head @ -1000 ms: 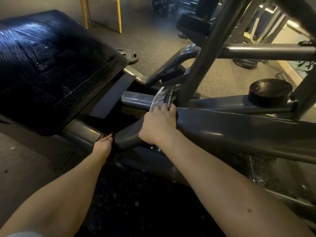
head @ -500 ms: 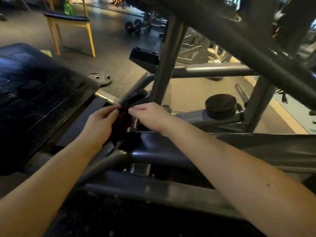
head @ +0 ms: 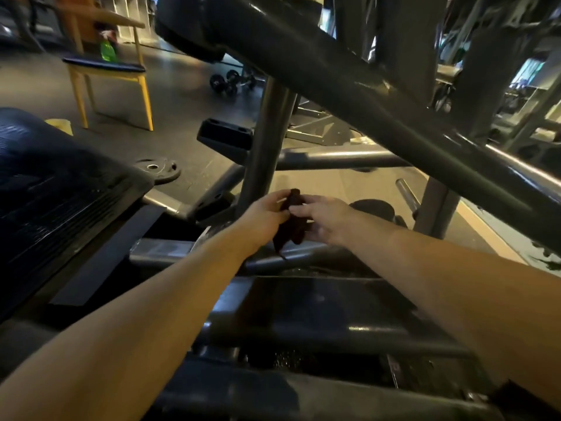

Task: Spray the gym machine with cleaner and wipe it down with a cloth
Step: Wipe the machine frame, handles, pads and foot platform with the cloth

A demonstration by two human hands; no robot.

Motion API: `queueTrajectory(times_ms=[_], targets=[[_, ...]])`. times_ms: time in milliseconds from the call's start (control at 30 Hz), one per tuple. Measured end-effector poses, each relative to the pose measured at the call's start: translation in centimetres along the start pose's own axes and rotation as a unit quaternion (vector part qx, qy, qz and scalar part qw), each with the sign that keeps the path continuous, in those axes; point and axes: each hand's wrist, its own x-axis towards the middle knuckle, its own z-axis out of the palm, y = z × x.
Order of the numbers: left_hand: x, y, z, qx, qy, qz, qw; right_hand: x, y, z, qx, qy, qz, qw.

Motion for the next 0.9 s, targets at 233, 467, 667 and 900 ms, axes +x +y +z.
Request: queueTrajectory(times_ms=[233,467,667,900], targets=[[1.9,-2.1,1.8,-0.026,0.025,-0.003,0.999,2.9,0.9,-1.9,-0.071,0.067,0.034,0.995],[2.4,-4.6,3.1,0.037,0.049,0.027,0.998,3.1,-1.4,-8.5,-0.518,0.180,-0.175,0.818],[3.3,-5.3,2.9,0.162,0.060,-0.001,0.985,5.6,2.3,-13.7,-0.699,0.100,-0.005,0.708],[4.5,-2.7,0.6,0.228,0.332,0.062,0.913,7.4,4.3,-13.8,-0.689,0.110,-0.055,0.714]])
